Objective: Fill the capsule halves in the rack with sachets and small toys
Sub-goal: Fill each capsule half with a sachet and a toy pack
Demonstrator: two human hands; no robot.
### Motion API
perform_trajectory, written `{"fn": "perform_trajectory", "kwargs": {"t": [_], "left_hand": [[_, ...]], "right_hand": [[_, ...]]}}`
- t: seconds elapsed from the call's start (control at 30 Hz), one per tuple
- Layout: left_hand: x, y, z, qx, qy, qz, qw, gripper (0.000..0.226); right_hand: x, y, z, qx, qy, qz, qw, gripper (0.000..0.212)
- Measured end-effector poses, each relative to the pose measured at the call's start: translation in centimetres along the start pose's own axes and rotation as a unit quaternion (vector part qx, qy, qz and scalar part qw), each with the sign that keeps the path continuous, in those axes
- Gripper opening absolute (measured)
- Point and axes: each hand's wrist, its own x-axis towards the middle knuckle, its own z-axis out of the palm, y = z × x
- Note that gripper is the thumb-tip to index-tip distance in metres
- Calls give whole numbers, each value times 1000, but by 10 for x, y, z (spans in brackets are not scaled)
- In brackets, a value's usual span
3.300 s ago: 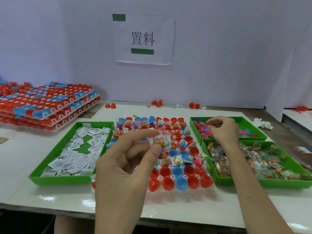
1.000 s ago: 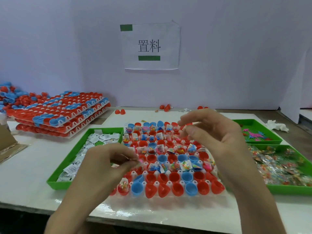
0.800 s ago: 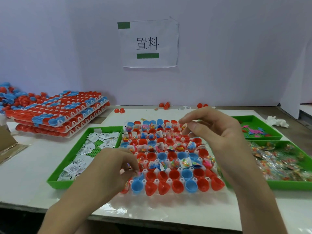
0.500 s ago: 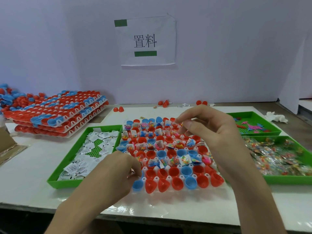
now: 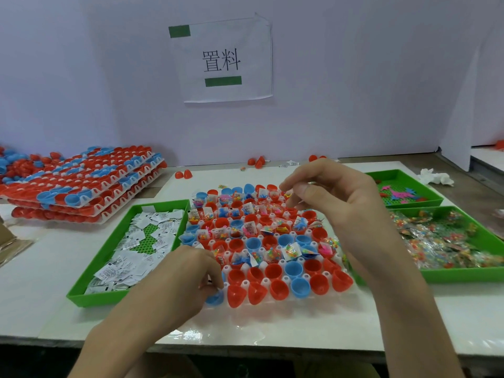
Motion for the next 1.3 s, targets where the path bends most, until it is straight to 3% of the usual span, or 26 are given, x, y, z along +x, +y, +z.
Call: {"fn": "perform_trajectory", "kwargs": {"t": [0.47,0.57,0.77,0.87,1.03,1.1,1.17,1.3], "left_hand": [[6,-5,10,-29,-5,3,1000,28],[4,-3,9,-16,9,11,1000,18],[1,-11,-4,-109,-13,1,994,24],[0,-23,-15,-136,19,-4,990,26],[24,-80,-12,-149,171,-94,970,25],[38,-104,3,-120,160,-164,966,24],[46,-118,20,-70,118,-205,969,40],[51,-123,36,-47,153,-205,966,29]], "right_hand": [[0,-1,-3,-8,12,15,1000,25],[0,-1,-4,-8,13,13,1000,24],[-1,-1,-10,-12,21,9,1000,23],[-1,1,-13,-11,28,8,1000,22],[-1,3,-23,10,43,2,999,28],[-1,4,-26,16,46,2,999,31],[-1,5,-29,14,49,3,999,33],[-1,9,-33,11,57,8,998,30]]}}
